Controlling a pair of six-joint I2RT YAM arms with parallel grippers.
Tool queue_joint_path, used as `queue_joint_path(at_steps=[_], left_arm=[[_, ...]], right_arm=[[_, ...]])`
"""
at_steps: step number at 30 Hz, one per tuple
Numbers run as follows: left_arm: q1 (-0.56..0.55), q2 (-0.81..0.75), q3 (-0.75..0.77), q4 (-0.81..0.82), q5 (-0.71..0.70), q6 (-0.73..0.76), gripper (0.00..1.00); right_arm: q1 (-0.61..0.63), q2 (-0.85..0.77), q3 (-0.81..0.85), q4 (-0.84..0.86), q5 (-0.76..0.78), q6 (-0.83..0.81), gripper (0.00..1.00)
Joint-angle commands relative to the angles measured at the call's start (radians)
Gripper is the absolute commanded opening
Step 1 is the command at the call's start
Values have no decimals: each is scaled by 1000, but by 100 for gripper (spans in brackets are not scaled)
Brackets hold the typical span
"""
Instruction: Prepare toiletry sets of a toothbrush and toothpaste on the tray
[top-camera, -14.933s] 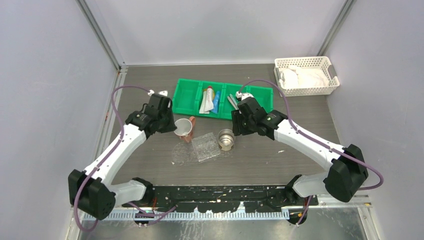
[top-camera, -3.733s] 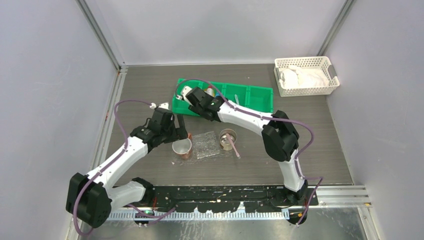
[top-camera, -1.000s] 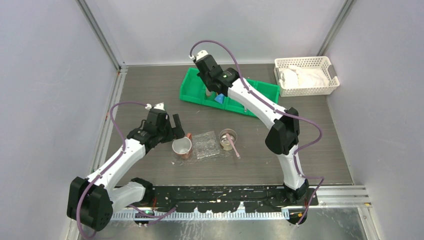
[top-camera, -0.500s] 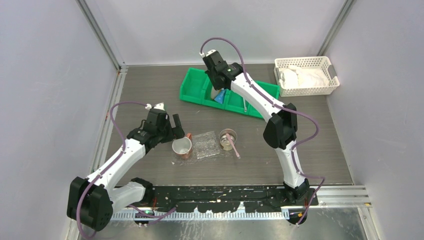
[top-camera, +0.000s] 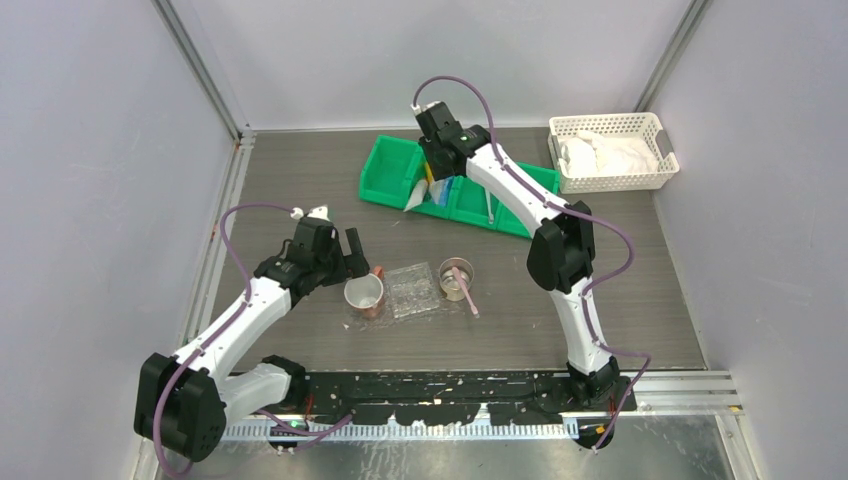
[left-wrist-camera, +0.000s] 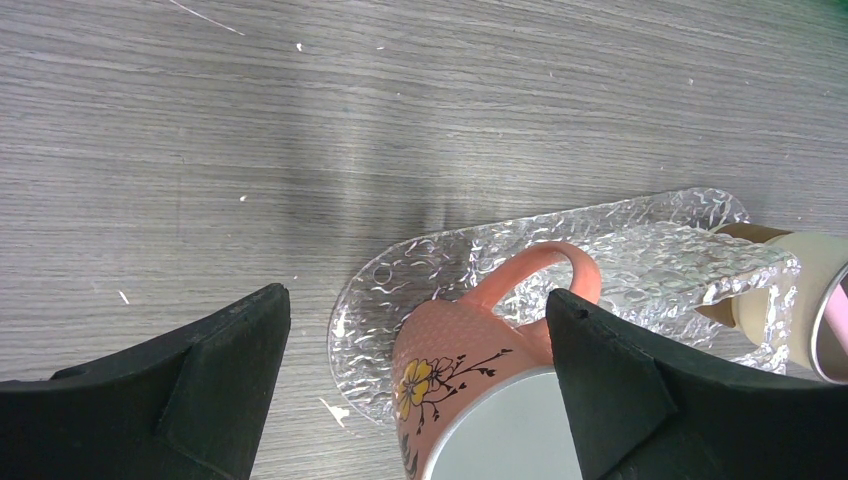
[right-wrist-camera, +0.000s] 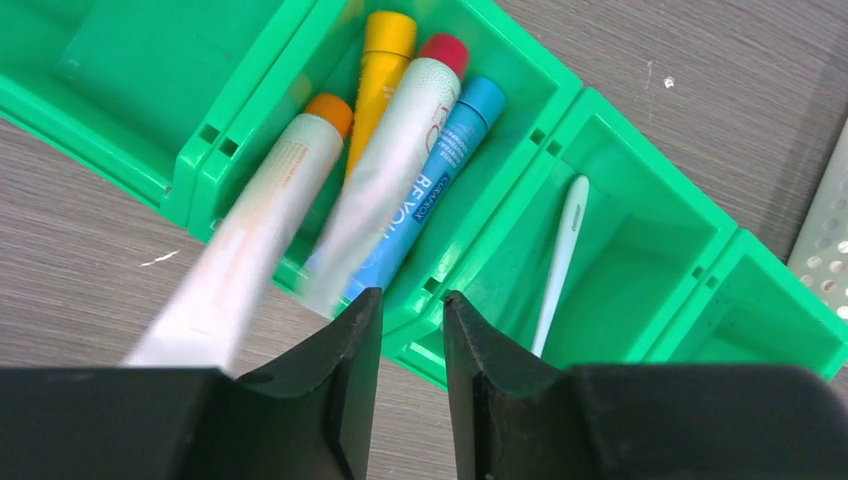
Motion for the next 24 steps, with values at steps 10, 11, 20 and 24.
queue_joint_path(at_steps=[10, 11, 20, 24], left_arm=[[5, 0, -4, 30, 20, 1, 100], [5, 2, -5, 35, 23, -1, 100], [5, -16, -18, 32, 21, -4, 100], [5, -21, -17, 27, 19, -4, 100]], right_arm=[[23, -205, -335, 233, -175, 37, 39], [35, -223, -367, 251, -184, 23, 40], [170, -281, -500, 400, 24, -189, 42], [205, -262, -468, 383, 97, -291, 42]])
